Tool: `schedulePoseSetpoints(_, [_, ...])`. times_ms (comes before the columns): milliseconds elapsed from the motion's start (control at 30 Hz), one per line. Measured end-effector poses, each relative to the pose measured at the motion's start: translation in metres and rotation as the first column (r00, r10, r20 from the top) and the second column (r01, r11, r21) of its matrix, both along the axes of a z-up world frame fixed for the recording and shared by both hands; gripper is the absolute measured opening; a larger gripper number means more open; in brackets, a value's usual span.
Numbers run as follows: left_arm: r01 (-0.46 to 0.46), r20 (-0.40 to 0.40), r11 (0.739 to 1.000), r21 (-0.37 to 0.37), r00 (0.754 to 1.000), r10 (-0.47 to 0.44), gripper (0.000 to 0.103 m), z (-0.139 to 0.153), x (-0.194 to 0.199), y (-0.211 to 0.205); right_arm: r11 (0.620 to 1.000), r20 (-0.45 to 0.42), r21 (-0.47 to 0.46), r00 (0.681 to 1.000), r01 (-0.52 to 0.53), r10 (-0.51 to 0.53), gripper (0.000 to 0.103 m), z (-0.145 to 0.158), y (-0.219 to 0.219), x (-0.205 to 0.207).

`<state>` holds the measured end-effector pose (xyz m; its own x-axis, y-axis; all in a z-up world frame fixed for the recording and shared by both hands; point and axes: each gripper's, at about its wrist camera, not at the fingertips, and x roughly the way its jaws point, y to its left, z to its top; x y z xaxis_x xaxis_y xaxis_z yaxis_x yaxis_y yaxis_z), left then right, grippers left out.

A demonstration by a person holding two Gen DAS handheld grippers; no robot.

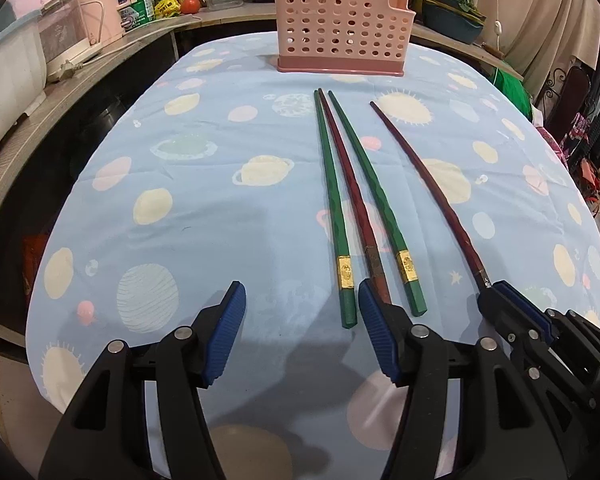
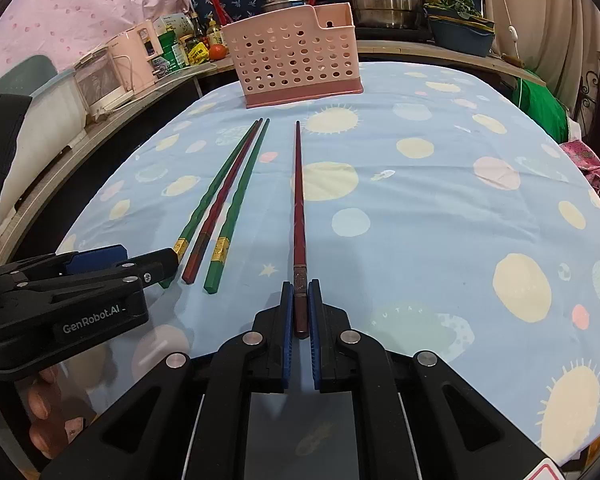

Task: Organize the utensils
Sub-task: 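Grasp a dark red chopstick with the right tool while the left tool grasps a green chopstick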

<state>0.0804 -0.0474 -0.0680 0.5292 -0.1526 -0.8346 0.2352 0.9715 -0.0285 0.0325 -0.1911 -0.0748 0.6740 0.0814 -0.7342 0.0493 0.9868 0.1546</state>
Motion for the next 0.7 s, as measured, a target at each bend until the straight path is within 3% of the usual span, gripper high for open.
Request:
schedulePoseSetpoints(233, [-0.003, 0.013, 1.000, 0.018, 1.000, 0.003, 0.053, -0.0027, 0.0024, -0.0027, 1.000, 0.002, 0.003, 1.000, -0.001, 0.001, 0.007, -0.0006, -0.0005, -0.0005])
schedulePoseSetpoints(300, [0.002, 0.018, 1.000, 0.019, 1.000, -0.003, 0.044, -0.0022, 0.0018, -0.0037, 1.000, 0.002, 0.003, 1.000, -0.002, 0.002, 0.007, -0.0005, -0.0004, -0.0004])
schedulePoseSetpoints(367, [0.012, 0.024, 1.000, 0.024, 1.000, -0.013, 0.028, -0.0014, 0.0008, -0.0055, 1.000, 0.001, 0.001, 1.000, -0.001, 0.001, 0.007, -0.0007, -0.0002, -0.0005])
schedulePoseSetpoints(500, [0.024, 0.023, 1.000, 0.015, 0.999, -0.024, 0.017, -0.0012, -0.0003, -0.0059, 1.000, 0.002, 0.003, 1.000, -0.001, 0.001, 0.007, -0.0007, -0.0007, -0.0006])
schedulePoseSetpoints(567, [0.029, 0.020, 1.000, 0.007, 0.999, -0.030, 0.007, -0.0008, -0.0010, -0.0056, 1.000, 0.001, 0.003, 1.000, -0.001, 0.001, 0.007, -0.0007, -0.0005, -0.0008])
schedulePoseSetpoints(700, [0.041, 0.014, 0.999, -0.008, 0.999, -0.041, 0.007, -0.0002, -0.0027, -0.0055, 1.000, 0.002, 0.004, 1.000, -0.001, 0.001, 0.007, -0.0008, -0.0006, -0.0010])
